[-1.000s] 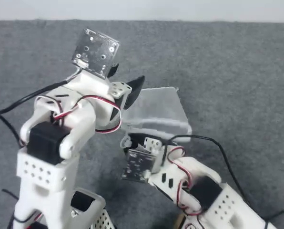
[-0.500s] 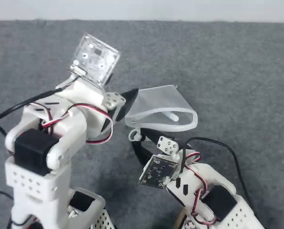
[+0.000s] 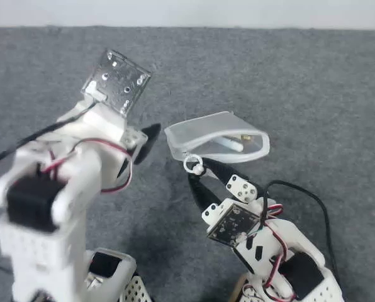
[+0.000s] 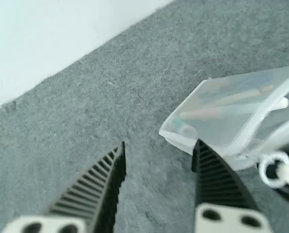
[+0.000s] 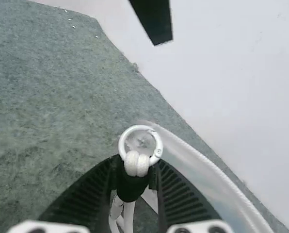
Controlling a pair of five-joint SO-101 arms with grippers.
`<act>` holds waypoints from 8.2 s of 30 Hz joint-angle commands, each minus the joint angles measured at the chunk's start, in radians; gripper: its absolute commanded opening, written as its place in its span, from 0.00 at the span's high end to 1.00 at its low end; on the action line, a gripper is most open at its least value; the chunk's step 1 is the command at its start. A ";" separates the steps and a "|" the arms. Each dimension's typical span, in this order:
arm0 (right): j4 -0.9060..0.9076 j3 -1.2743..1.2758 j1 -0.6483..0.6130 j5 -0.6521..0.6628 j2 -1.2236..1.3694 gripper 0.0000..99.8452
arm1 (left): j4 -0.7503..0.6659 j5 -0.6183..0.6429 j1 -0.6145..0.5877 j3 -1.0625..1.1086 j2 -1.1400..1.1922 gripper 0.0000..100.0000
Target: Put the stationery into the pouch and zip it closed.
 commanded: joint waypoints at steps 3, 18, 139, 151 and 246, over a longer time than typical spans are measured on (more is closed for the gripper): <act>-0.008 -0.023 0.051 -0.046 -0.018 0.99 | -0.133 -0.044 0.048 0.249 -0.258 0.79; -0.048 -0.025 0.134 -0.075 -0.018 0.99 | -0.434 -0.051 0.058 0.872 -0.746 0.66; -0.257 0.078 0.308 -0.180 -0.016 0.99 | -0.984 0.032 0.264 1.331 -0.796 0.79; -0.246 0.080 0.268 -0.143 -0.008 0.99 | -1.301 -0.031 0.247 1.468 -0.792 0.79; -0.503 -0.040 0.657 -0.244 0.344 0.99 | -1.036 -0.229 0.305 1.452 -0.795 0.99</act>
